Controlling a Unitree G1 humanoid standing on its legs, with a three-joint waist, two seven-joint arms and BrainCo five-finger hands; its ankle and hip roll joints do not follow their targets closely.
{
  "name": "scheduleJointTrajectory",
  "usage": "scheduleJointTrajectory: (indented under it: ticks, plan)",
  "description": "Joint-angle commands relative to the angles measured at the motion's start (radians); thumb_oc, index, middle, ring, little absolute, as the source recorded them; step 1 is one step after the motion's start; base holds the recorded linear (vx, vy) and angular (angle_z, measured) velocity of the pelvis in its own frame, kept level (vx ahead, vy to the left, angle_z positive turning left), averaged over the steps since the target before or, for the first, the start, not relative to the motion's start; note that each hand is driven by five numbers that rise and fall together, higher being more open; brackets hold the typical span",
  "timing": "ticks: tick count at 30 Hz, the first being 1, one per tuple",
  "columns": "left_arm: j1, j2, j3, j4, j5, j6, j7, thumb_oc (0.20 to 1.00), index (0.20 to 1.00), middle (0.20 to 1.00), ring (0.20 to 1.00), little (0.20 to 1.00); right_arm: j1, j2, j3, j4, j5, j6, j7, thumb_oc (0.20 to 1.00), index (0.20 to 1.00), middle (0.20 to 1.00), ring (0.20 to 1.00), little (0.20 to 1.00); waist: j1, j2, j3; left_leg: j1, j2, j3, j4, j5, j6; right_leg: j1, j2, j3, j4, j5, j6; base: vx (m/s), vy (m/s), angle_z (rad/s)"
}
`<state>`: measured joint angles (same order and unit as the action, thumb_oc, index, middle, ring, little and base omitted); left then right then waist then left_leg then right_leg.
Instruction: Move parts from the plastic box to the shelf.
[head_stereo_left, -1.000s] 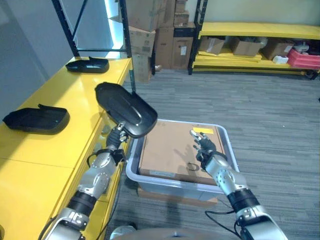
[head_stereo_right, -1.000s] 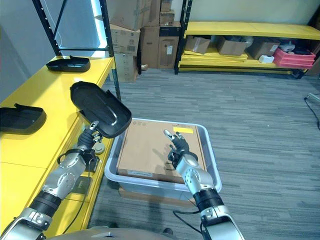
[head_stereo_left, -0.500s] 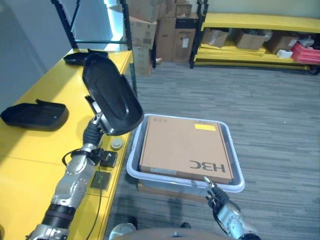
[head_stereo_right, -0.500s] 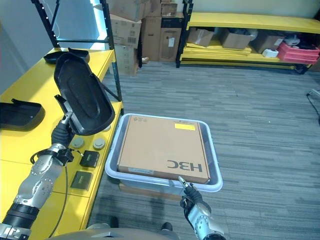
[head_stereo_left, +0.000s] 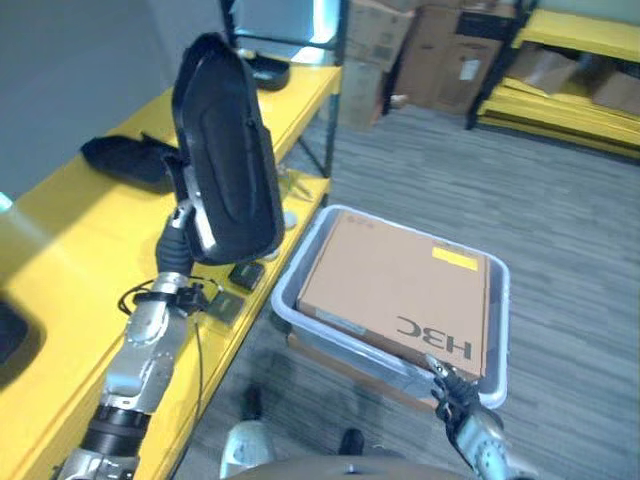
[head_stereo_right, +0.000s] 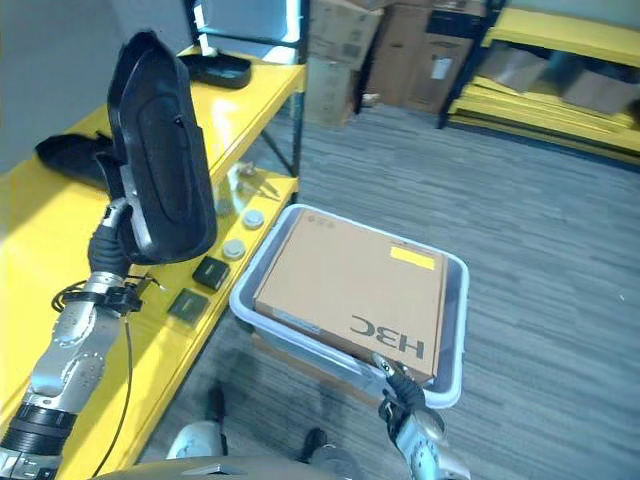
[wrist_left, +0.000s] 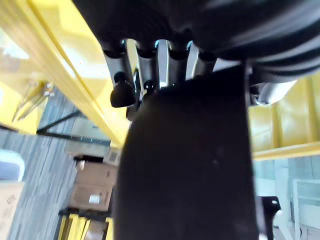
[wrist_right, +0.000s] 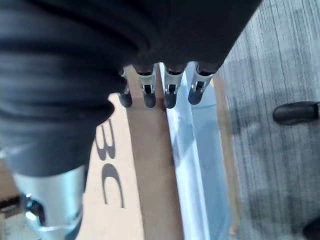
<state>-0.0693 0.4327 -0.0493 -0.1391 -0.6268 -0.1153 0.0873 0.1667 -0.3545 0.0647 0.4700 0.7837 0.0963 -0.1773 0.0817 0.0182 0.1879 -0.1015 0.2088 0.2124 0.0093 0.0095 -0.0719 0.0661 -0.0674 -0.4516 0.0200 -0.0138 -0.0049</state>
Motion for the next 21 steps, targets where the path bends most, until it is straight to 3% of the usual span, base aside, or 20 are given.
scheduleJointTrajectory:
  ticks: [1,2,7,8,11,15,21]
  plan:
    - [-0.049,0.059,0.104,-0.109,0.012,-0.105,0.058,0.200,0.200,0.200,0.200,0.200,-0.035,0.002,0.005,-0.046,-0.006,-0.008,0.037,1.000,1.000,1.000,1.000,1.000,0.015,-0.020,-0.072,-0.063,0.009,-0.004,0.073,0.153,-0.064,0.005,-0.023,0.048,-0.026,0.010,0.105,-0.05,-0.048,0.49]
    - [-0.044,0.059,0.121,-0.118,0.030,-0.098,0.085,0.200,0.200,0.200,0.200,0.200,-0.037,0.005,0.018,-0.044,-0.012,-0.008,0.038,1.000,1.000,1.000,1.000,1.000,0.016,-0.022,-0.078,-0.053,0.012,0.007,0.110,0.125,-0.079,0.016,-0.024,0.041,-0.041,0.003,0.109,-0.05,-0.035,0.48]
    - [-0.043,0.056,0.146,-0.125,0.077,-0.094,0.152,0.200,0.200,0.200,0.200,0.200,-0.055,0.026,0.050,-0.039,-0.031,-0.019,0.025,1.000,1.000,1.000,1.000,1.000,0.012,-0.022,-0.079,-0.024,0.028,0.109,0.207,0.095,-0.078,0.020,-0.041,-0.015,-0.044,0.013,0.104,-0.08,0.038,0.91]
    - [-0.050,0.055,0.144,-0.117,0.084,-0.103,0.162,0.200,0.200,0.200,0.200,0.200,-0.059,0.033,0.056,-0.042,-0.030,-0.024,0.006,1.000,1.000,1.000,1.000,1.000,0.006,-0.021,-0.081,-0.003,0.032,0.158,0.214,0.087,-0.074,0.022,-0.049,-0.038,-0.038,0.015,0.106,-0.10,0.140,1.09]
    - [-0.054,0.060,0.139,-0.099,0.088,-0.105,0.171,0.200,0.200,0.200,0.200,0.200,-0.054,0.049,0.067,-0.041,-0.038,-0.019,-0.003,1.000,1.000,1.000,1.000,1.000,-0.004,-0.010,-0.085,0.052,0.025,0.232,0.130,0.086,-0.063,0.038,-0.066,-0.081,-0.043,0.031,0.124,-0.04,0.158,0.97]
    - [-0.031,0.068,0.138,-0.107,0.106,-0.097,0.177,0.200,0.200,0.200,0.200,0.200,-0.066,0.069,0.089,-0.048,-0.051,0.019,-0.007,1.000,1.000,1.000,1.000,1.000,0.029,-0.003,-0.098,0.112,-0.067,0.178,0.003,0.057,-0.025,0.052,-0.091,-0.077,-0.063,0.060,0.164,-0.01,0.217,0.77]
    - [0.013,0.079,0.182,-0.110,0.104,-0.082,0.164,0.200,0.200,0.200,0.200,0.200,-0.086,0.113,0.123,-0.051,-0.087,0.055,-0.006,1.000,1.000,1.000,1.000,1.000,0.077,0.006,-0.114,0.159,-0.154,0.112,-0.082,0.039,0.016,0.043,-0.132,-0.063,-0.033,0.069,0.208,0.00,0.225,0.56]
